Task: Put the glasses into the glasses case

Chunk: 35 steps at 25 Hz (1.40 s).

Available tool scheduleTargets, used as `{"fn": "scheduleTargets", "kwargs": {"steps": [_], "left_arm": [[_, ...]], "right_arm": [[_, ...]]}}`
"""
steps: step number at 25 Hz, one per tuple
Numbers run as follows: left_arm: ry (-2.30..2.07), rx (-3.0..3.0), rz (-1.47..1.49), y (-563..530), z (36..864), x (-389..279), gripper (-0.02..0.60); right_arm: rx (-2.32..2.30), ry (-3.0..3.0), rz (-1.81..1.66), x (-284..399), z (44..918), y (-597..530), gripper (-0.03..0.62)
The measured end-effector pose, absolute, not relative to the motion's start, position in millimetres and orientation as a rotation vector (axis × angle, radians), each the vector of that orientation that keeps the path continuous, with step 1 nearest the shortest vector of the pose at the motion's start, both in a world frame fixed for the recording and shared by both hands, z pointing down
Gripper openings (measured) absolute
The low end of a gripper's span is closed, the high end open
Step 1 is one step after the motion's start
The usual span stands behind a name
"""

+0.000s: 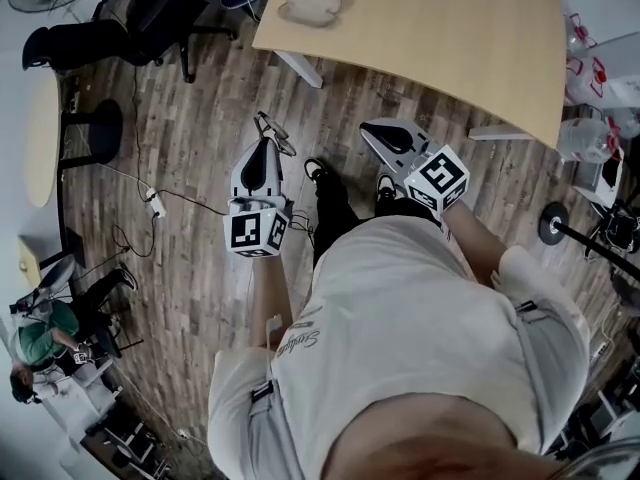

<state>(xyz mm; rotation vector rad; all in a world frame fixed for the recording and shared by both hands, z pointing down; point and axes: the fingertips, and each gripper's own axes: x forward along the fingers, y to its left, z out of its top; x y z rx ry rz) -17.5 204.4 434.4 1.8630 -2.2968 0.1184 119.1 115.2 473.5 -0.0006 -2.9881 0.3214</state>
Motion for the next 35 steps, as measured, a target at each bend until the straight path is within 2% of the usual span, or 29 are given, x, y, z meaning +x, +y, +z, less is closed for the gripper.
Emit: {"fn": "scheduleTargets", "kwargs": {"steps": [18, 27, 35], "left_arm": [[-2.280, 2.020, -0.005, 168, 402, -209, 0.017], [-2.216, 2.086, 0.003, 166, 399, -281, 0.017], [-2.113, 2.002, -0.223, 147, 423, -310, 0.017]], "right_arm": [[0.228, -3.008, 0.192, -46, 438, 85, -0.005], [0.391, -2.993, 0.253, -111, 443, 77, -0.005], [0.444, -2.944, 0.233, -126, 446, 65, -0.005]]}}
